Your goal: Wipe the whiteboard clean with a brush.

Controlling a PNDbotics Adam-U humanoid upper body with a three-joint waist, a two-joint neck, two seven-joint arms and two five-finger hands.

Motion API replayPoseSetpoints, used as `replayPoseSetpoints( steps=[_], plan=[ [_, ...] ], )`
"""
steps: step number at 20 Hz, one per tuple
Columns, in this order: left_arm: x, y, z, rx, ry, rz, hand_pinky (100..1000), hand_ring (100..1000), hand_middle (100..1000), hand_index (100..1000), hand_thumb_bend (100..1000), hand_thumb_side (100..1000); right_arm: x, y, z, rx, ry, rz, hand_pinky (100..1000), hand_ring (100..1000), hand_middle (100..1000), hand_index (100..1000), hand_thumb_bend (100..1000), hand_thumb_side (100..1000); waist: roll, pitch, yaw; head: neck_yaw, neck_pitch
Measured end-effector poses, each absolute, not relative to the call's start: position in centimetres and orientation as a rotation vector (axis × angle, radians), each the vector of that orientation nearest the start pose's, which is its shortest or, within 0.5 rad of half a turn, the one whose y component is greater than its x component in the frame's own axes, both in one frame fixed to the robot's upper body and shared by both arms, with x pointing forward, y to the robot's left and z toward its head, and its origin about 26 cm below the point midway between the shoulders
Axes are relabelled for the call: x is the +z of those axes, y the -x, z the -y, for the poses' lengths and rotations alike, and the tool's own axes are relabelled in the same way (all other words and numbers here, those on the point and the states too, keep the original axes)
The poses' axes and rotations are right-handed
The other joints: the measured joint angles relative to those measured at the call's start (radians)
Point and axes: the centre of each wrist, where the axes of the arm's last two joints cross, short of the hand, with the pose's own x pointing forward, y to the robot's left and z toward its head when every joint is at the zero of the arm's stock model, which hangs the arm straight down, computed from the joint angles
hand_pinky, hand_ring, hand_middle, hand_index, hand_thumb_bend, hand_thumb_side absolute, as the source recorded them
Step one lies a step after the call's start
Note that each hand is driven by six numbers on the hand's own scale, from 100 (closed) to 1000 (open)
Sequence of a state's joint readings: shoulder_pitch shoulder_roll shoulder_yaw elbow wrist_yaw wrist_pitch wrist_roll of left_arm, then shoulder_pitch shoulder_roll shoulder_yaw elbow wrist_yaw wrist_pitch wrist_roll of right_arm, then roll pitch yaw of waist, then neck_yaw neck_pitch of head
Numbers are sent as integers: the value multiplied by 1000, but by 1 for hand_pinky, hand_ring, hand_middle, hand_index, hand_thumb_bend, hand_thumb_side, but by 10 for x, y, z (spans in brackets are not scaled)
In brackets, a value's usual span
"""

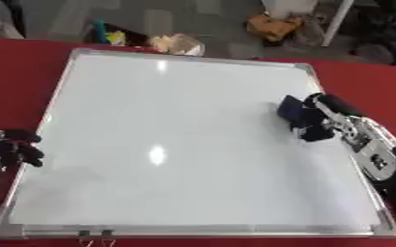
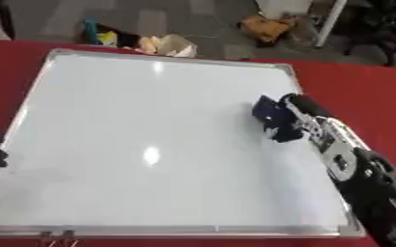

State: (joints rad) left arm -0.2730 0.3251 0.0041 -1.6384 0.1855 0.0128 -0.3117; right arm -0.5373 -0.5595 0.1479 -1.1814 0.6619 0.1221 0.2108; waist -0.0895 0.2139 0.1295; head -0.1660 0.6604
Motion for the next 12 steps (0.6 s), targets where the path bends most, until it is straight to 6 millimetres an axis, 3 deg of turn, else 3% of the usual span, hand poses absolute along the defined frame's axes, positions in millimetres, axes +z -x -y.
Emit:
replayPoseSetpoints(
  steps=[6, 12],
  plan=[
    [108, -338, -292, -475, 173, 1835, 547, 560, 615, 678, 763, 1000, 105, -403, 347, 1062, 854, 1246, 797, 742, 684, 587, 100, 402, 1, -3, -1, -4, -3],
    [108, -338, -292, -477, 174, 1836, 547, 559, 615, 678, 762, 1000, 104, -404, 346, 1084, 846, 1237, 806, 757, 711, 595, 100, 403, 1, -5, 1, -7, -6]
  ],
)
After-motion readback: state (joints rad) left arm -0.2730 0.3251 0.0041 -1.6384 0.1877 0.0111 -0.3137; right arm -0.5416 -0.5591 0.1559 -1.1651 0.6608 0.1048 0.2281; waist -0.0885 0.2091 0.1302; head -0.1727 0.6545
